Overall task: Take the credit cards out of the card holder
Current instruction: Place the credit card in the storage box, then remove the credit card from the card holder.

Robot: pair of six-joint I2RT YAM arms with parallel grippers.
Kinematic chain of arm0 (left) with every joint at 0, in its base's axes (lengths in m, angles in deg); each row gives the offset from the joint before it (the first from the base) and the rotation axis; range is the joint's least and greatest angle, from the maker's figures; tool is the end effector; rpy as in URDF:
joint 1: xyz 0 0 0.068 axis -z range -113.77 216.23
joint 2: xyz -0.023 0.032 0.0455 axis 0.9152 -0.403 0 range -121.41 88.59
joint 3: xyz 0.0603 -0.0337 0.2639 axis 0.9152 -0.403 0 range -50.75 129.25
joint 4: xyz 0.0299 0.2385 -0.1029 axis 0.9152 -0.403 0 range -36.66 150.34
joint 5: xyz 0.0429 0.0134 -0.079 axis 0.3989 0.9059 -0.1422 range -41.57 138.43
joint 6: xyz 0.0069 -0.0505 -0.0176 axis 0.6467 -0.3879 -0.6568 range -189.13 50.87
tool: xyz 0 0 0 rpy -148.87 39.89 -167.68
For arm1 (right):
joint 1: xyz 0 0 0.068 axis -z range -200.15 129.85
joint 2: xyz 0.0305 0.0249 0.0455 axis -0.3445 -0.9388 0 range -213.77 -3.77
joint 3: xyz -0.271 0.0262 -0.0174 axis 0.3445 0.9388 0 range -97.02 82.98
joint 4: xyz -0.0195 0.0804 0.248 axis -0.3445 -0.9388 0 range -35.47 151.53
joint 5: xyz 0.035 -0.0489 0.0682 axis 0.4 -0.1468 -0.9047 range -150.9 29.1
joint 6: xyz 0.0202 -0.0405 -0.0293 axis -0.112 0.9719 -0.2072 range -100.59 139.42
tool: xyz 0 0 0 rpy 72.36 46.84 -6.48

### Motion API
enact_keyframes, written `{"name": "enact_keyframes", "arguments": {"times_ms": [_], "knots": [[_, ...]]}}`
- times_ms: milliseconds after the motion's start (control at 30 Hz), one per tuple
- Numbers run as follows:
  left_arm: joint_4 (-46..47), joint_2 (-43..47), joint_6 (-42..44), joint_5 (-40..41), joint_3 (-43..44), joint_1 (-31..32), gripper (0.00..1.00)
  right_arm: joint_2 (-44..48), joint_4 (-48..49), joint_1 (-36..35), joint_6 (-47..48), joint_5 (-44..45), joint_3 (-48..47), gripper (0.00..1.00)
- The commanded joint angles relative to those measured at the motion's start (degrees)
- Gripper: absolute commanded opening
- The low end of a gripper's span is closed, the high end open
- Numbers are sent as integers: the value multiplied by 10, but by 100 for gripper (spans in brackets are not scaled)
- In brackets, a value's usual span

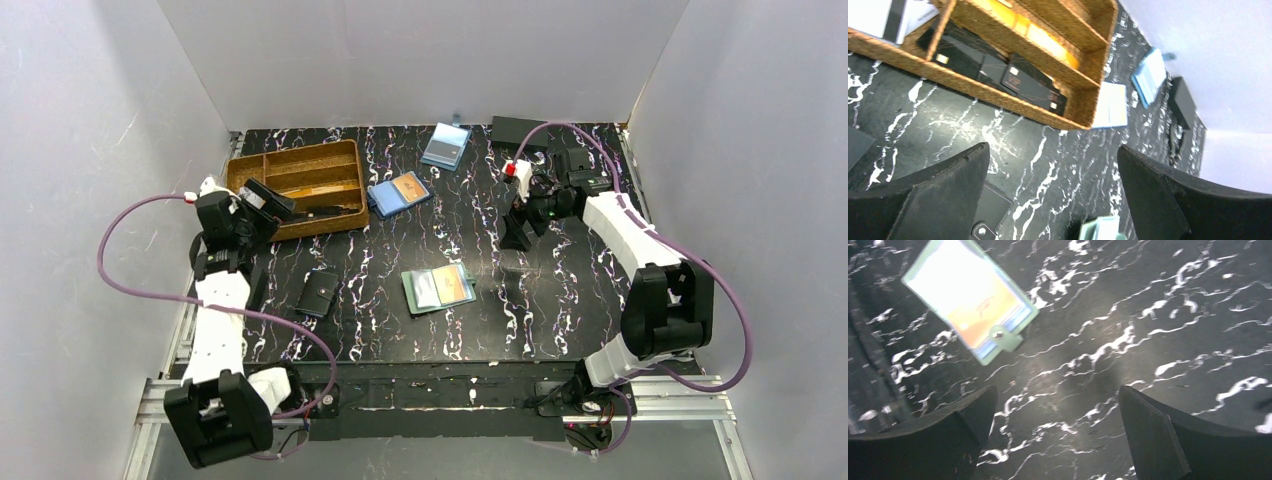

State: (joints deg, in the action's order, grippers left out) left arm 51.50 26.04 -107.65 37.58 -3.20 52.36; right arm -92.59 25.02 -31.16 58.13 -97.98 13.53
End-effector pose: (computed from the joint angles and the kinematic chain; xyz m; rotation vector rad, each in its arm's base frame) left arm 0.2445 0.0535 0.2983 -0.7737 1.8540 -0.4648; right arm 0.3130 0.0828 0.2680 -1.2105 2.0357 0.5942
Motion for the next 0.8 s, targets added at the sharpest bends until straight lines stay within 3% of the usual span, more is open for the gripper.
{"name": "enact_keyframes", "arguments": {"times_ms": [0,133,267,367,467,633,767], "knots": [[-25,48,4,-106,-2,-9,98,28,-105,-3,12,-74,-24,100],[-76,50,6,-189,39,9,98,28,-100,-3,-37,-65,-23,100],[-164,33,43,-233,85,59,98,-5,-167,-3,-14,-53,-57,100],[-251,16,99,-184,129,165,98,-47,-260,-3,64,-55,-92,100],[-306,1,115,-126,154,266,98,-63,-281,-3,90,-68,-97,100],[-281,24,86,-109,124,328,98,-41,-216,-4,67,-102,-63,100],[-158,51,22,-141,29,357,97,-8,-124,-3,9,-119,-4,100]]}}
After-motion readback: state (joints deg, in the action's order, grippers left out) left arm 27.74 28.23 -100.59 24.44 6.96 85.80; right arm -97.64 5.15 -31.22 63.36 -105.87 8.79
